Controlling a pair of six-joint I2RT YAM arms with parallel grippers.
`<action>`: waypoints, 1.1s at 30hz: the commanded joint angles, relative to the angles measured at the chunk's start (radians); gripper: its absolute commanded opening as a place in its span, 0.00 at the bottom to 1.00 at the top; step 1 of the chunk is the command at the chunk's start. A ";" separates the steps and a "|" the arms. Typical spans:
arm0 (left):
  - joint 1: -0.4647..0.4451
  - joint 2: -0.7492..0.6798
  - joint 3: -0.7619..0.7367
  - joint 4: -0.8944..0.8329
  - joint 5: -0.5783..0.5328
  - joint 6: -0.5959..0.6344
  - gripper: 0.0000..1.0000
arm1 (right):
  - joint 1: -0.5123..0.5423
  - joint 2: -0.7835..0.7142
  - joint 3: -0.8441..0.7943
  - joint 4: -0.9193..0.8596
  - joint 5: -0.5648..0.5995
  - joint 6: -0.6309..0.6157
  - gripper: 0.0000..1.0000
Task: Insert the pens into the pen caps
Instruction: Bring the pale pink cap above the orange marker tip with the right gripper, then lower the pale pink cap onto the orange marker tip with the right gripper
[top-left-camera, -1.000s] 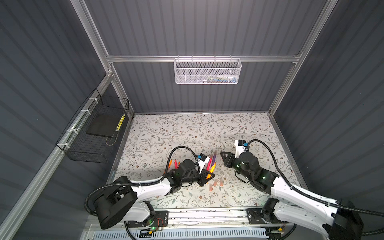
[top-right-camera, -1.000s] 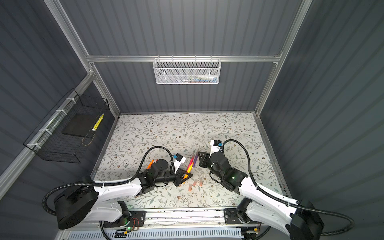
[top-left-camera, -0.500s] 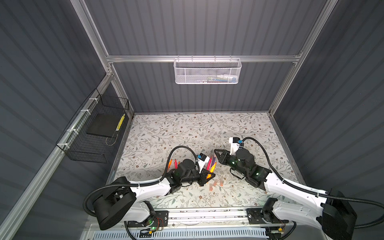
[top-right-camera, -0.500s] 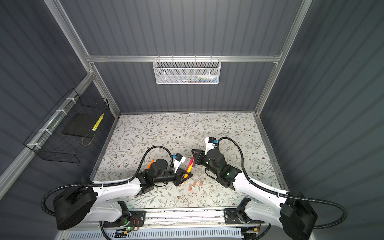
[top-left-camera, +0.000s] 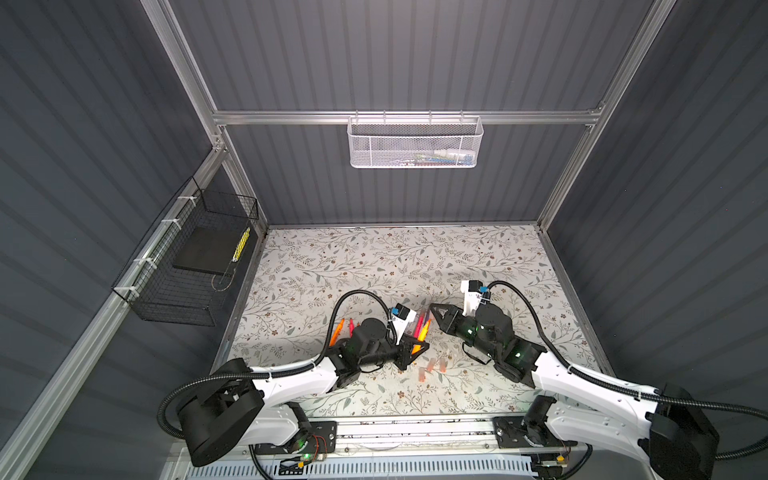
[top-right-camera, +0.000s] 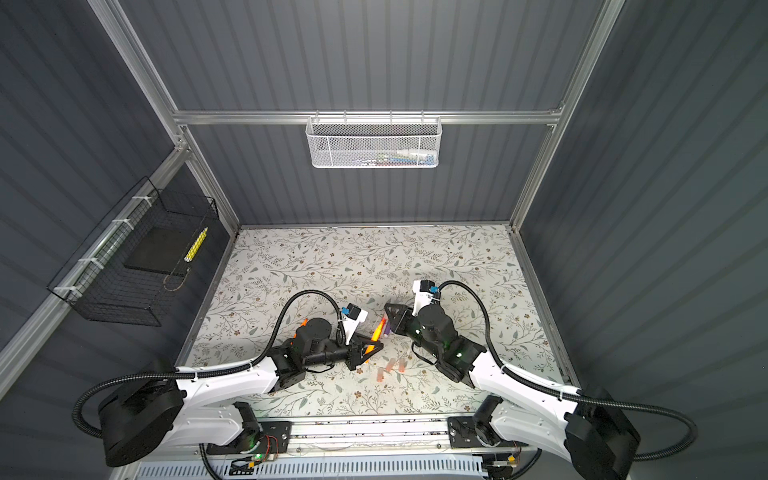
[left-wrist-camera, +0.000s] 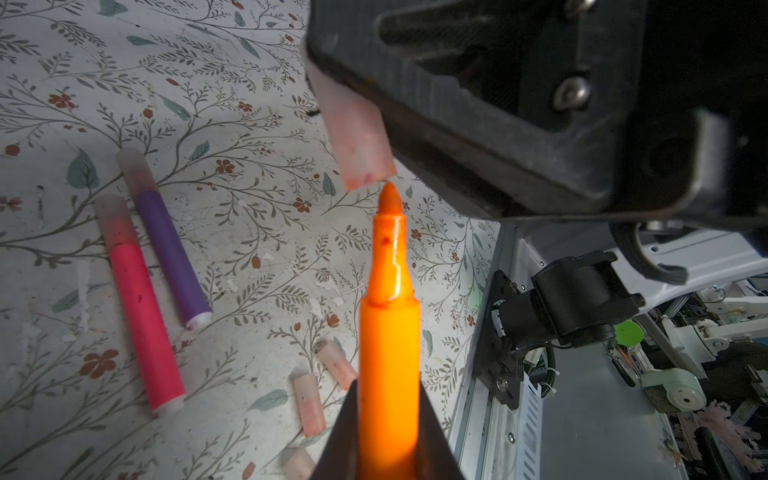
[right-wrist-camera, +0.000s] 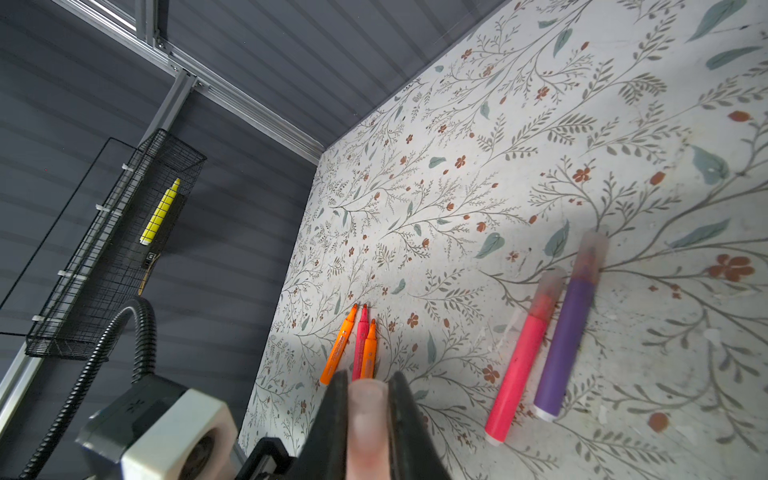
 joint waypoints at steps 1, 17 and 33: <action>-0.007 0.010 -0.006 0.014 -0.009 0.005 0.00 | 0.005 -0.026 -0.004 0.013 0.002 -0.005 0.00; -0.007 0.016 -0.006 0.019 -0.016 0.005 0.00 | 0.041 0.011 -0.002 0.039 -0.002 0.004 0.00; -0.007 -0.077 -0.070 0.046 -0.116 -0.046 0.00 | 0.107 0.077 -0.051 0.133 0.032 0.030 0.00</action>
